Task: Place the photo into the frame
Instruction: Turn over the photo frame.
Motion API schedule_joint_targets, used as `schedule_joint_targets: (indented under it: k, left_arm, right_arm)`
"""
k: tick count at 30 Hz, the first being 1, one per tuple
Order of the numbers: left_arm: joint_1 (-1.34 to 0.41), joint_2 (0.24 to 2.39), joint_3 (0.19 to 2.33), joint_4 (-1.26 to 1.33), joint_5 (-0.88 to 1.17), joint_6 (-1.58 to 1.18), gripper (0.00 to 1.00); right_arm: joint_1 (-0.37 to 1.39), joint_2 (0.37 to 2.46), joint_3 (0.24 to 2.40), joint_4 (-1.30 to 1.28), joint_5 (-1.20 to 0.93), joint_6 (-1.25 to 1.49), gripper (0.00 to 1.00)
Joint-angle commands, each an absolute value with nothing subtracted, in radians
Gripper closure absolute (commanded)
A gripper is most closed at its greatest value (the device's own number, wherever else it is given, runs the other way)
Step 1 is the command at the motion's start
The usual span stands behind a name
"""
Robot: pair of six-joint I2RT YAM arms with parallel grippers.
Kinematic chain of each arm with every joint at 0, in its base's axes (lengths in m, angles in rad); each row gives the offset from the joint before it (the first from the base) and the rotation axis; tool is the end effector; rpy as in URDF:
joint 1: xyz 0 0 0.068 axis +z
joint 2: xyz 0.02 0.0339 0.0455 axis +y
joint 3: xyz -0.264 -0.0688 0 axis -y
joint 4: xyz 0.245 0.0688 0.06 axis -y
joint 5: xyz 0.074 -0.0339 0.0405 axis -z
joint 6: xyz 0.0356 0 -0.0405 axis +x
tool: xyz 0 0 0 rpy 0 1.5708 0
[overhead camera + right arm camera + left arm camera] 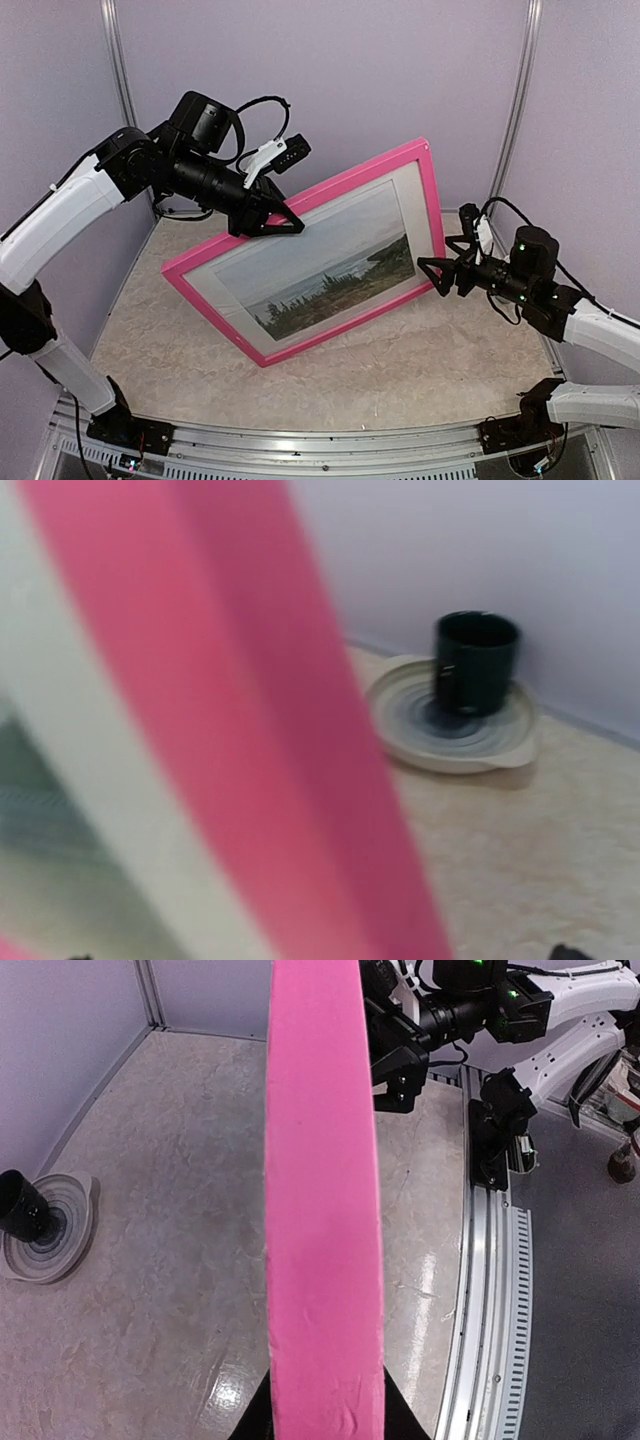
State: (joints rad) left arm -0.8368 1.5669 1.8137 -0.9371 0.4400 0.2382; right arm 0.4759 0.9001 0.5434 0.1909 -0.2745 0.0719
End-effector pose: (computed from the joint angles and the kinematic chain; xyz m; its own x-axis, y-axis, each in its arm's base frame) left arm 0.2056 -0.2506 0.4279 -0.2041 0.5449 -0.8133 0.9672 0.2404 -0.0816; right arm 0.1851 0.1063 0.2731 -0.1951 -0.0228 -0.9805 -0.6663 0.7367 0.1155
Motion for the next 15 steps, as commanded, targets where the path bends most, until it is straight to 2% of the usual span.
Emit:
schedule_joint_targets:
  k: [1,15]
  left_arm:
    - [-0.843,1.745,1.794,-1.002,0.503,0.27,0.97]
    - [-0.842,1.912,1.978,-0.98,0.446,0.265,0.92]
  right_arm:
    - [0.456,0.929,0.521,0.342,-0.192,0.072,0.01]
    - [0.452,1.001,0.46,0.404,-0.36,0.108,0.04]
